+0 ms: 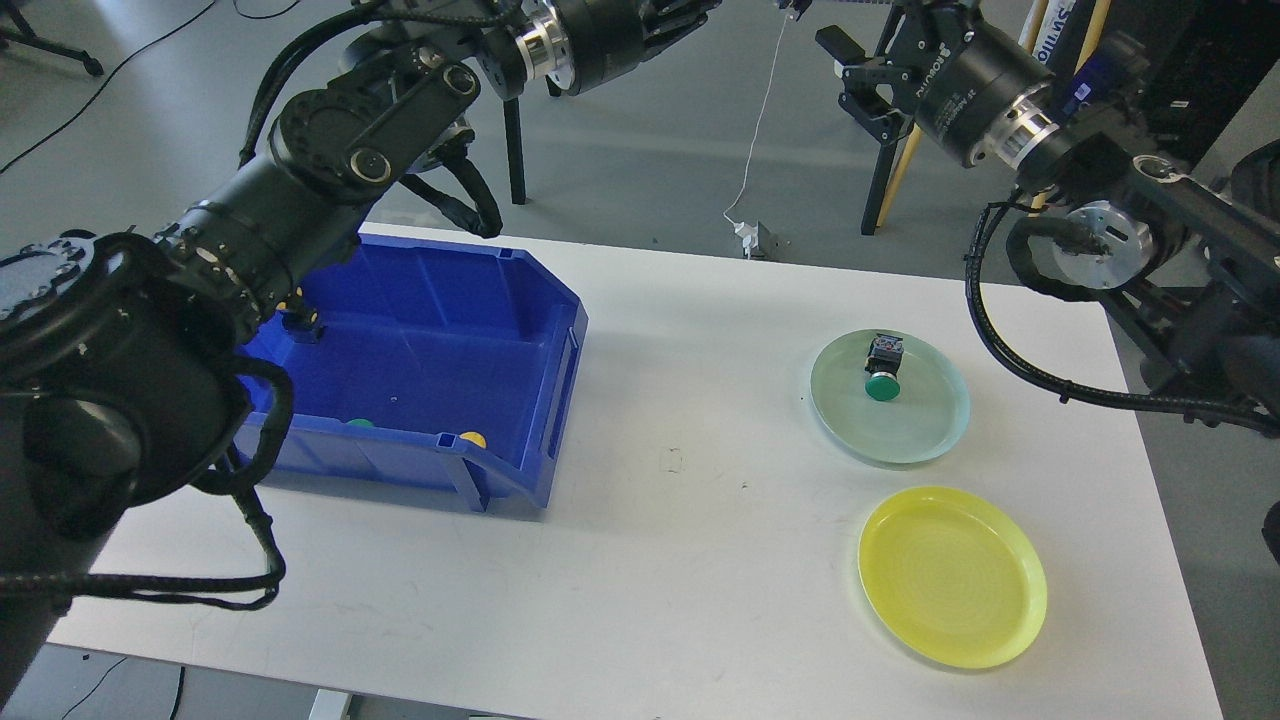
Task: Pass button and place on color plate
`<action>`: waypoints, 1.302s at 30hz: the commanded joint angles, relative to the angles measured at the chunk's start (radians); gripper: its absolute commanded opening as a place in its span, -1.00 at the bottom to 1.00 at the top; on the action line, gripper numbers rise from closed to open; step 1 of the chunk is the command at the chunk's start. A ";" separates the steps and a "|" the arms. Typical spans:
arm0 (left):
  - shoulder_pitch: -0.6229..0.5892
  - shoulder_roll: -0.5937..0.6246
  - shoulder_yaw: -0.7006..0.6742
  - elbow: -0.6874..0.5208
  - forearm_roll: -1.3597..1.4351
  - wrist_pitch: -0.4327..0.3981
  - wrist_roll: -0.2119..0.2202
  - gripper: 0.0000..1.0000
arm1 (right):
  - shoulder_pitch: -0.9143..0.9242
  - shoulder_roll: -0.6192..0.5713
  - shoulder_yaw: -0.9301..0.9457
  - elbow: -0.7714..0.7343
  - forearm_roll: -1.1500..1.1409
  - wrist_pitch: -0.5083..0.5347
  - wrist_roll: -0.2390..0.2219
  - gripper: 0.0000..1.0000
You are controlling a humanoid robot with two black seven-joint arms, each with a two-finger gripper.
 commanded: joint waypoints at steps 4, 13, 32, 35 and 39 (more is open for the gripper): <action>-0.012 0.000 -0.002 0.028 -0.051 0.000 0.000 -0.51 | 0.005 0.004 0.003 -0.004 0.009 -0.001 0.003 0.74; -0.051 0.000 0.003 0.172 -0.179 0.000 0.000 -0.51 | 0.012 0.034 0.038 -0.004 0.010 -0.001 0.020 0.75; -0.094 0.000 0.008 0.168 -0.166 0.000 0.000 -0.51 | 0.086 0.104 0.046 -0.050 0.012 -0.001 0.020 0.75; -0.095 0.000 0.014 0.162 -0.162 0.000 0.000 -0.51 | 0.089 0.110 0.046 -0.054 0.012 -0.002 0.020 0.75; -0.097 0.000 0.086 0.159 -0.165 0.000 0.000 -0.51 | 0.089 0.110 0.046 -0.053 0.012 -0.001 0.020 0.75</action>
